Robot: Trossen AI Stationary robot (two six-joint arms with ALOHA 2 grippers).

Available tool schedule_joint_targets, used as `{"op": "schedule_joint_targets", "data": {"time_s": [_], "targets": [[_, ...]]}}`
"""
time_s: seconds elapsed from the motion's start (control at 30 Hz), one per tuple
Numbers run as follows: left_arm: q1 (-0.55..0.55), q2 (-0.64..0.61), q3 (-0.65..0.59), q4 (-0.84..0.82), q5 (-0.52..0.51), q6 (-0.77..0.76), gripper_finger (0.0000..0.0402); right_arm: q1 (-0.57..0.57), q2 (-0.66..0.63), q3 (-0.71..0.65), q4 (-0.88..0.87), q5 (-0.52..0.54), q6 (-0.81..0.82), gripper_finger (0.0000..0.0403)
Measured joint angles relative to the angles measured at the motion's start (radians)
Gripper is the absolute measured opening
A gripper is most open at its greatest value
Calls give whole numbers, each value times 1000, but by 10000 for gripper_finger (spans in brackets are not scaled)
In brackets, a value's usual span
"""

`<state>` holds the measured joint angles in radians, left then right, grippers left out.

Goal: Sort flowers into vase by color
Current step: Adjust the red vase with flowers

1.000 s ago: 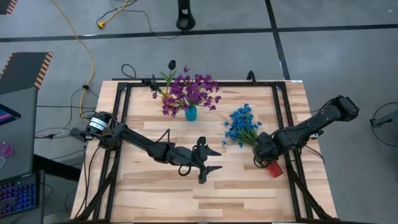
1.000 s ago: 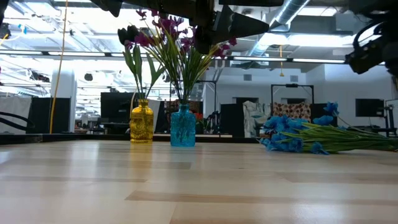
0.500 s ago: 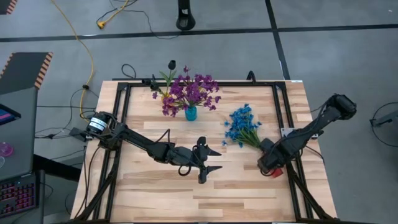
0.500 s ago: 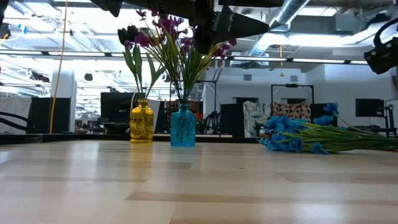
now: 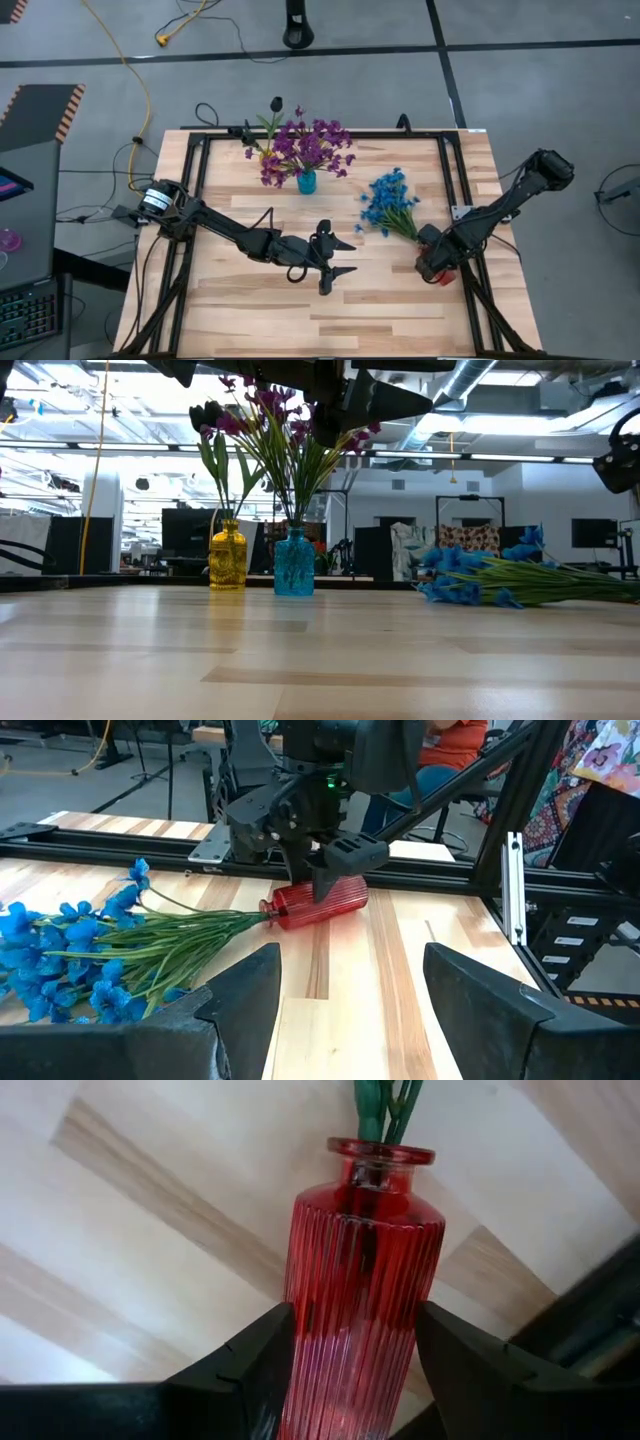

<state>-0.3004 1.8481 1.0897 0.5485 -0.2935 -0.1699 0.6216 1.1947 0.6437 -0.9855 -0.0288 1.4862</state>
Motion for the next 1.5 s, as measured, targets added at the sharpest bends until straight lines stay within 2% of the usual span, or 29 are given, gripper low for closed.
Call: {"op": "schedule_joint_targets", "data": {"time_s": [1.03, 1.5], "targets": [[0, 0, 0, -1, 0, -3, 233, 0, 3, -5, 7, 0, -20, 233], [0, 0, 0, -2, 0, -3, 233, -22, 4, -6, -6, -3, -10, 260]]}}
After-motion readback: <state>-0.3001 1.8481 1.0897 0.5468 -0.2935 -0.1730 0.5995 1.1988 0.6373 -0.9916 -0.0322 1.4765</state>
